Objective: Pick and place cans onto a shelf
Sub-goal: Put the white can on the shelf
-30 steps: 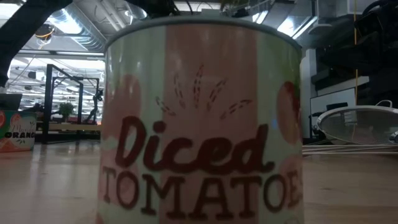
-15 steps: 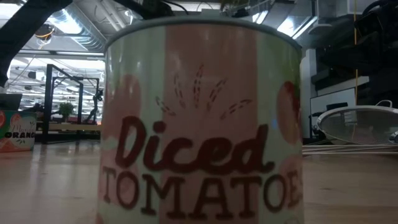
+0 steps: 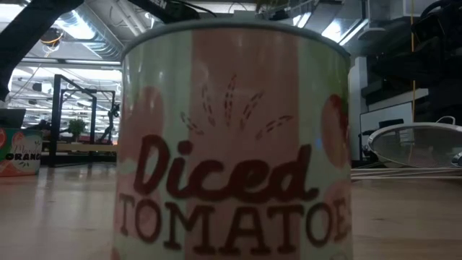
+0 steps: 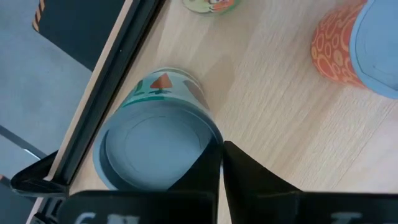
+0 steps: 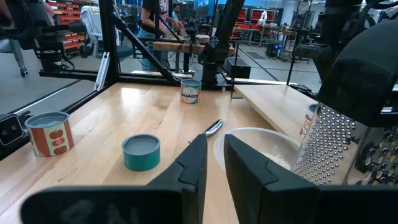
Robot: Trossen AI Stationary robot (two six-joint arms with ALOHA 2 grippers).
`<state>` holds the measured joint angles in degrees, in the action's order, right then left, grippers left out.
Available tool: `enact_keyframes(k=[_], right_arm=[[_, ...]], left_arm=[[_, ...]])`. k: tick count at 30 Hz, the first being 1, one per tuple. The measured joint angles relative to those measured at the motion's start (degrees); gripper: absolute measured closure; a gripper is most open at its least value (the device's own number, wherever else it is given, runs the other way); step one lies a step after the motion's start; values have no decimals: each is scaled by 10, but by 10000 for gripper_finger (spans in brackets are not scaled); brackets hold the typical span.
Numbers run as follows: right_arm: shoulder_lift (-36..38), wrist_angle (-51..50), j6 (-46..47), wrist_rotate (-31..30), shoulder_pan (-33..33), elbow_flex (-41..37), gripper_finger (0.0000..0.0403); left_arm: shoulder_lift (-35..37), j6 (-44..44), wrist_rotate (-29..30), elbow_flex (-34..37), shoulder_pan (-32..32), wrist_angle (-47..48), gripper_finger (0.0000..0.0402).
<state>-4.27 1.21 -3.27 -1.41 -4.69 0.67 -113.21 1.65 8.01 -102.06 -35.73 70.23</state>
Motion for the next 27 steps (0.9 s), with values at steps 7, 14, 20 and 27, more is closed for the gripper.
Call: enact_keyframes(k=[7,14,20,27], right_arm=[[0,0,0,0,0,0,342],[0,0,0,0,0,0,342],[0,0,0,0,0,0,342],[0,0,0,0,0,0,342]], left_arm=[[0,0,-1,0,3,-15,395],[0,0,-31,0,3,-15,398],[0,0,-32,0,2,-13,398],[0,1,-31,0,2,4,399]])
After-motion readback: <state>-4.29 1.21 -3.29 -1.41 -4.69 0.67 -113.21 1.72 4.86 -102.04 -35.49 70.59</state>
